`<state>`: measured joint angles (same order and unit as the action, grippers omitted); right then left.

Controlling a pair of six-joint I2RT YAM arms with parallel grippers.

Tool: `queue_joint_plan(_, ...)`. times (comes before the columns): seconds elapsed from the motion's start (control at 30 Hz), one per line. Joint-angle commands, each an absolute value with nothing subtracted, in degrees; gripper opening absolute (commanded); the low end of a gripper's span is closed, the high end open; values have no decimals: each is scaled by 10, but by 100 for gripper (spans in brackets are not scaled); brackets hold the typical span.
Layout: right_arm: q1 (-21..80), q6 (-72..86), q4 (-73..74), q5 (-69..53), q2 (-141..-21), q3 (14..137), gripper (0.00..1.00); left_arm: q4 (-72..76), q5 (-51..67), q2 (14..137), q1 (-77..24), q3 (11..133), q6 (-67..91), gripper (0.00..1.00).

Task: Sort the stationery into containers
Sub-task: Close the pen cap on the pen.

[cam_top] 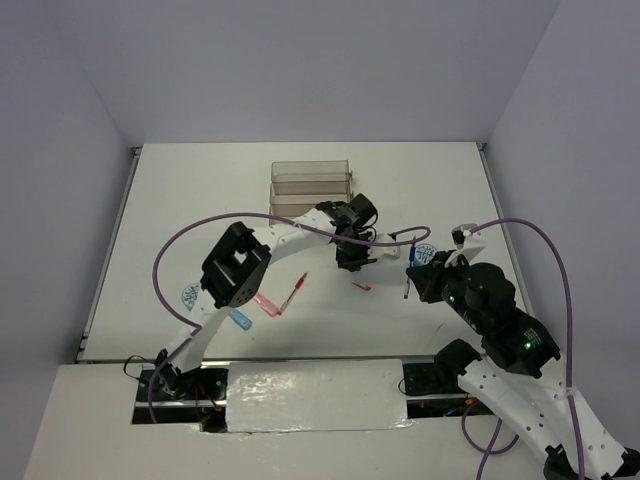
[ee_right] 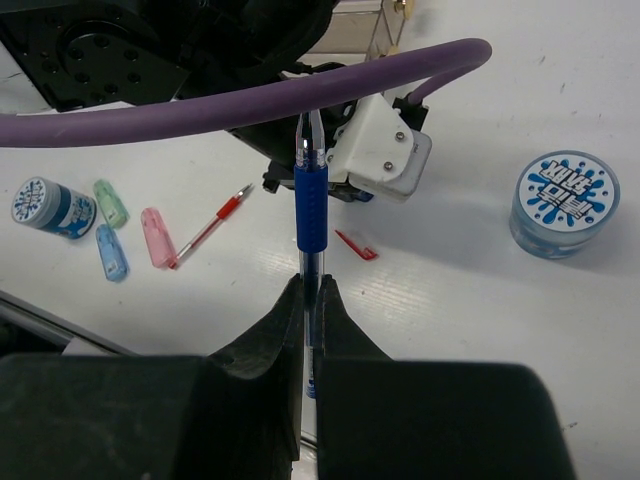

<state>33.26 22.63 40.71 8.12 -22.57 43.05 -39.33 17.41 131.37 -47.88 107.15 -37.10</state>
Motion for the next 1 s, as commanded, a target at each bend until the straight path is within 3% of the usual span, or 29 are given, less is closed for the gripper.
queue_joint_plan(0.0, 338, 217, 380, 76, -218, 432, 0, -419, 160, 1338, -473, 1049, -356, 0)
queue_joint_plan(0.27, 338, 221, 382, 81, -216, 432, 0, -354, 172, 1287, -450, 1013, -250, 0)
queue_joint_plan(0.6, 338, 224, 384, 87, -214, 433, 0, -181, 94, 1117, -439, 904, -76, 0)
queue_joint_plan(0.87, 338, 226, 387, 91, -215, 436, 0, -285, -68, 1110, -439, 972, 198, 0)
queue_joint_plan(0.97, 338, 227, 387, 91, -212, 433, 0, -299, -83, 1079, -439, 934, 277, 0)
